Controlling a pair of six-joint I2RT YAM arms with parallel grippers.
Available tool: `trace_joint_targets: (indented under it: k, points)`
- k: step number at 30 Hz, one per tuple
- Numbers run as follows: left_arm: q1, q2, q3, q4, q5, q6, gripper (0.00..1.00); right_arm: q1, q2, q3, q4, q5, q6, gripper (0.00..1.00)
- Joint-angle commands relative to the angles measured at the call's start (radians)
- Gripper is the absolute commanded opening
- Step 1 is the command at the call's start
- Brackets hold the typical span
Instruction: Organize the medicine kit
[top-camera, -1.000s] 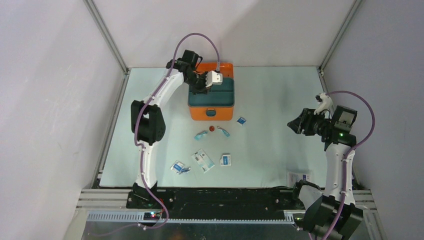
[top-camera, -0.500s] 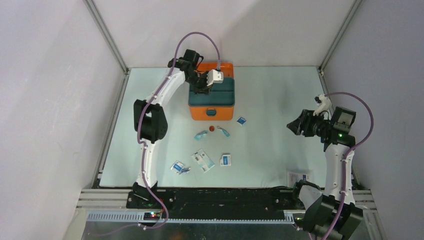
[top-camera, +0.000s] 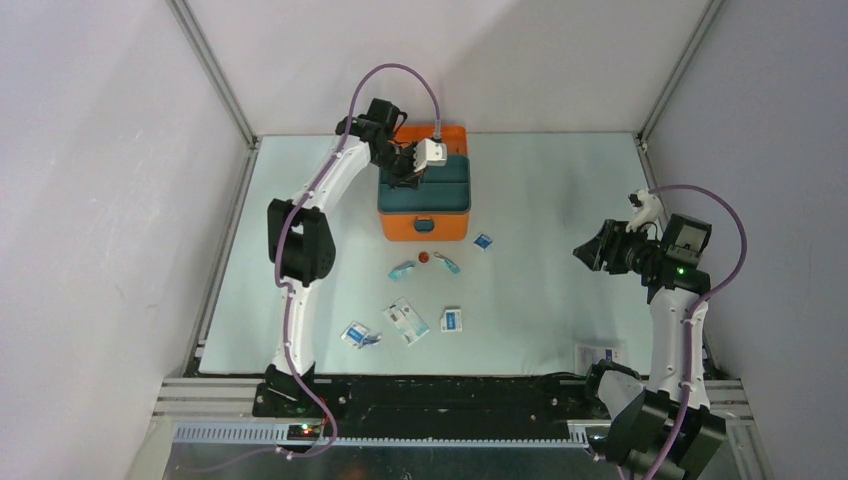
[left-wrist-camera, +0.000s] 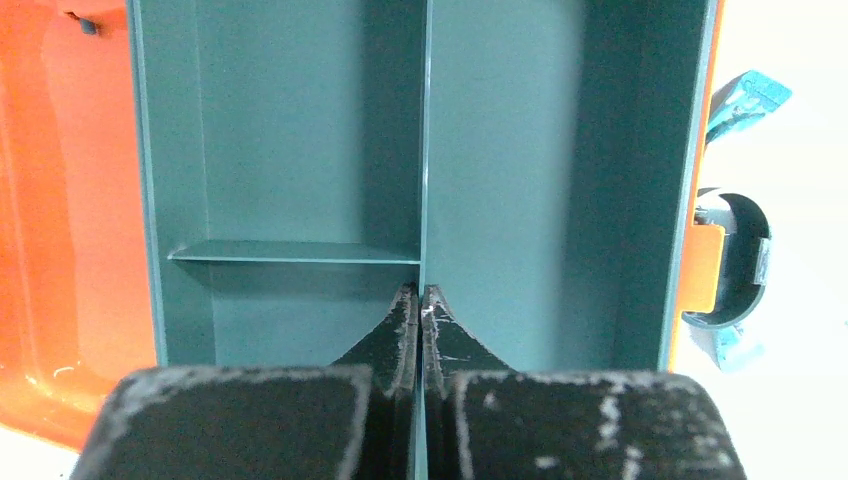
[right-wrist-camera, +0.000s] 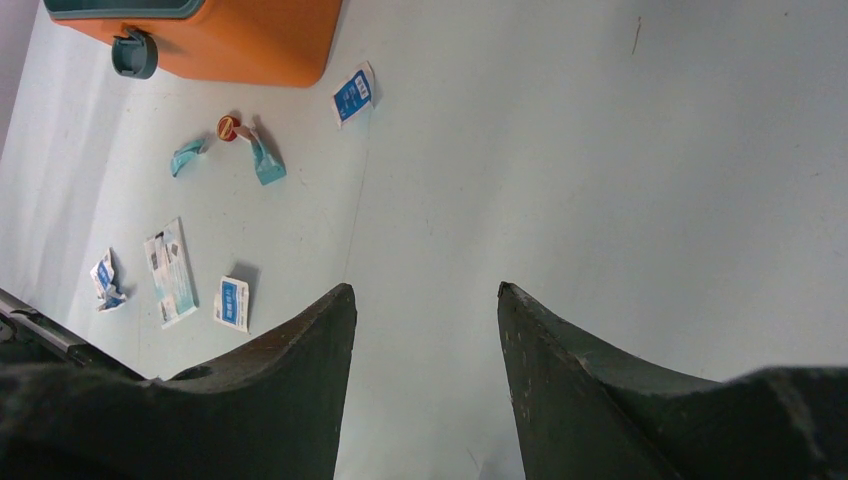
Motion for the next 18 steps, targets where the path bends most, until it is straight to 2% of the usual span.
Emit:
trace_joint_targets:
  k: [1,10,18]
  points:
    - [-0.007,-0.067,0.061,-0.028,0.042,-0.051,0.0,0.003,-0.02,-0.005,0.029,-0.021,-0.02,0.59]
    - [-0.02,-0.118,0.107,-0.02,0.0,-0.122,0.0,0.001,-0.027,-0.009,0.033,-0.026,-0.019,0.59]
    - [-0.022,-0.12,0.057,-0.02,-0.038,-0.062,0.0,0.001,-0.031,-0.01,0.03,-0.028,-0.02,0.59]
